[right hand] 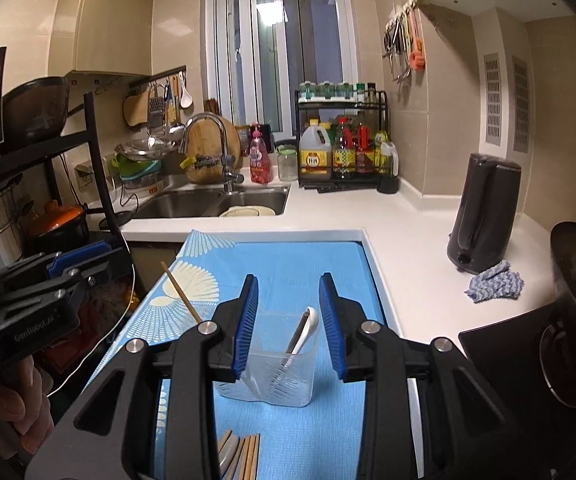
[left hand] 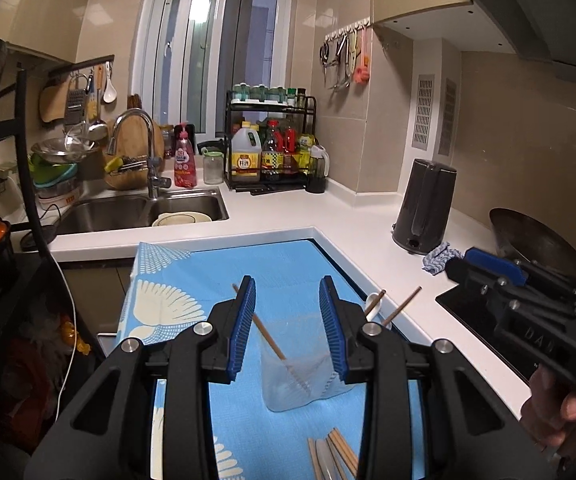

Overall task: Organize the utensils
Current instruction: 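Drop both chopsticks into the container and open both tools, then grasp a wooden chopstick with the left tool while the right tool grasps another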

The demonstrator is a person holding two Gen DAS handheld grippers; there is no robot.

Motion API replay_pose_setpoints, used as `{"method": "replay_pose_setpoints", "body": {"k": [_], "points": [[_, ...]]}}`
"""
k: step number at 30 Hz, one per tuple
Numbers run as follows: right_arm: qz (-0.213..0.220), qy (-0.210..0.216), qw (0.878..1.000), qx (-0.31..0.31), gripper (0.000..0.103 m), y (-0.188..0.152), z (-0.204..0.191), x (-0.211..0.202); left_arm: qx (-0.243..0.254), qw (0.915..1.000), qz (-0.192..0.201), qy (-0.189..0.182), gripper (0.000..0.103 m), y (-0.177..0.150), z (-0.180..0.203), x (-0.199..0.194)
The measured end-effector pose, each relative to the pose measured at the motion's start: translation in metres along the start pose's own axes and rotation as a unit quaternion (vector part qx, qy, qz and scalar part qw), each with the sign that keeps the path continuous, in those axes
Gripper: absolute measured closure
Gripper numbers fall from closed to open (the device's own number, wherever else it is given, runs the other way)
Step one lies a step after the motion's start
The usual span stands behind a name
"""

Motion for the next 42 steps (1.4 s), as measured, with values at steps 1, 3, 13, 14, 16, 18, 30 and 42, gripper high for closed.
{"method": "replay_pose_setpoints", "body": {"k": [1,3,13,14,16,18,30,42], "points": [[0.005,0.001,1.0,-0.001,0.071,0.0,-0.001,-0.007,0.001,1.0,0.004,0.004,0.069,-0.003,0.0,-0.006],[0.014,0.005,1.0,-0.001,0.071,-0.001,-0.003,-0.021,0.001,0.9999,0.008,0.008,0.069,-0.009,0.001,-0.016],[0.033,0.02,0.999,-0.018,0.073,-0.056,-0.003,-0.08,0.005,0.9996,0.013,0.025,0.078,-0.069,0.022,-0.058],[0.032,0.021,0.999,-0.019,0.079,-0.063,-0.001,-0.082,0.008,0.9995,0.012,0.027,0.081,-0.075,0.026,-0.06],[0.02,0.022,1.0,0.002,0.089,-0.078,0.008,-0.083,0.011,0.9994,0.01,0.032,0.085,-0.089,0.031,-0.063],[0.008,0.02,1.0,0.015,0.094,-0.095,0.016,-0.081,0.007,0.9995,0.006,0.032,0.088,-0.101,0.036,-0.065],[-0.055,0.003,0.998,0.032,0.099,-0.197,0.04,-0.071,-0.052,0.9984,-0.023,0.001,0.097,-0.177,0.061,-0.069],[-0.14,0.016,0.989,0.038,0.099,-0.265,0.043,-0.059,-0.07,0.9941,-0.082,-0.013,0.097,-0.248,0.09,-0.071]]}}
Point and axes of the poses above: each gripper's, at about its wrist camera, not at the fingertips, and x roughly the way its jaws point, z to its right, y to its top, the point moved 9 cm from there along x, roughly the way its jaws point, and after that the axes turned 14 degrees about x, right-handed, at the moved point
